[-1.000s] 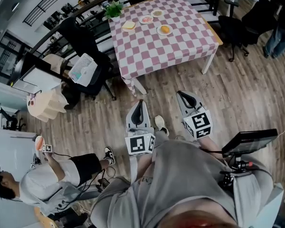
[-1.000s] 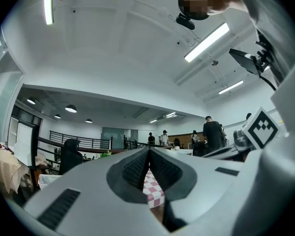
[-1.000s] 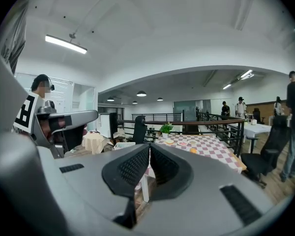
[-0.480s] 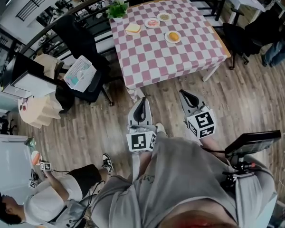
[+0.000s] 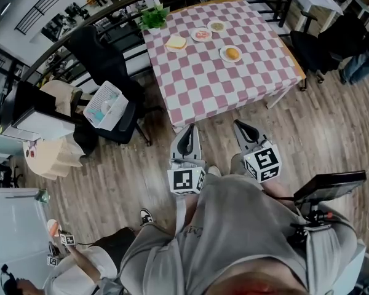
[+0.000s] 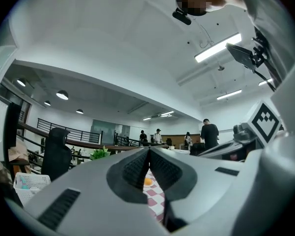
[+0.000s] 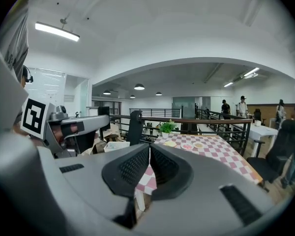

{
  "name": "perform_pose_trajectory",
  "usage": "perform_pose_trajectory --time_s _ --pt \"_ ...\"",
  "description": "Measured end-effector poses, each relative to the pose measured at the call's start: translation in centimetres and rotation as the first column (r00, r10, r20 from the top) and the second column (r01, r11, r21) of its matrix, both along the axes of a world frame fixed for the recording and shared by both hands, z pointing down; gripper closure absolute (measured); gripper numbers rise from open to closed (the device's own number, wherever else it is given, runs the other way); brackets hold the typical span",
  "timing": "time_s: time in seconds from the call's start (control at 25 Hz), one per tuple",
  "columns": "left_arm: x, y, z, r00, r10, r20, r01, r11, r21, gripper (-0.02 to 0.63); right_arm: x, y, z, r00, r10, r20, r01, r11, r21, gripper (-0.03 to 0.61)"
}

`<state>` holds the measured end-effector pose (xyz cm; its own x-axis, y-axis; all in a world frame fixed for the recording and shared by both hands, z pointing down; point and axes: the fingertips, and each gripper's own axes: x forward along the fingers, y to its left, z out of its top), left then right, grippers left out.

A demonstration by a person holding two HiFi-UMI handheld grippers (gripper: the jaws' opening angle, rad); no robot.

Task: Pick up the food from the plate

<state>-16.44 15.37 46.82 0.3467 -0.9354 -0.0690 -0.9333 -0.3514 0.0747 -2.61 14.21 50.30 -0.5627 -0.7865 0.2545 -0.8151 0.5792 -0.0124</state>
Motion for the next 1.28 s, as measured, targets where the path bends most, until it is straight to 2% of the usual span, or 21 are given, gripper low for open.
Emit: perform_pose_trajectory --time_s 0.32,0.48,0.68,0.92,1.28 --pt "-0.2 -2.2 -0.5 1.0 0.018 -0.005 -0.018 1.0 0.0 0.603 0.4 -3.3 -0.7 0.999 0.044 -0.002 -0.044 0.999 0.014 0.561" --pt "-0.5 -4.0 -0.6 1.0 -0.018 -0.025 0.018 1.0 -0.001 0.603 -0.7 -6.0 -0.5 1.0 0.008 0.004 -0.008 1.0 0.012 0.561" --pt "-0.5 -6.9 -1.1 0.998 -0.054 -0.014 0.054 0.999 0.009 0.603 -1.5 -10.0 -0.3 0.999 -0.042 0.01 0.042 0.999 0.009 0.561" --pt "-0.9 -13.8 -1.7 0.988 -0.152 0.008 0.152 0.988 -0.001 0.603 -0.9 -18.4 -1.2 0.995 -0.098 0.034 0.097 0.995 0.018 0.561" --pt "-0.1 -23.6 -1.3 0.978 -0.2 0.063 0.2 0.98 -0.003 0.603 0.1 -29.3 -0.3 0.986 -0.155 0.062 0.153 0.988 0.026 0.561"
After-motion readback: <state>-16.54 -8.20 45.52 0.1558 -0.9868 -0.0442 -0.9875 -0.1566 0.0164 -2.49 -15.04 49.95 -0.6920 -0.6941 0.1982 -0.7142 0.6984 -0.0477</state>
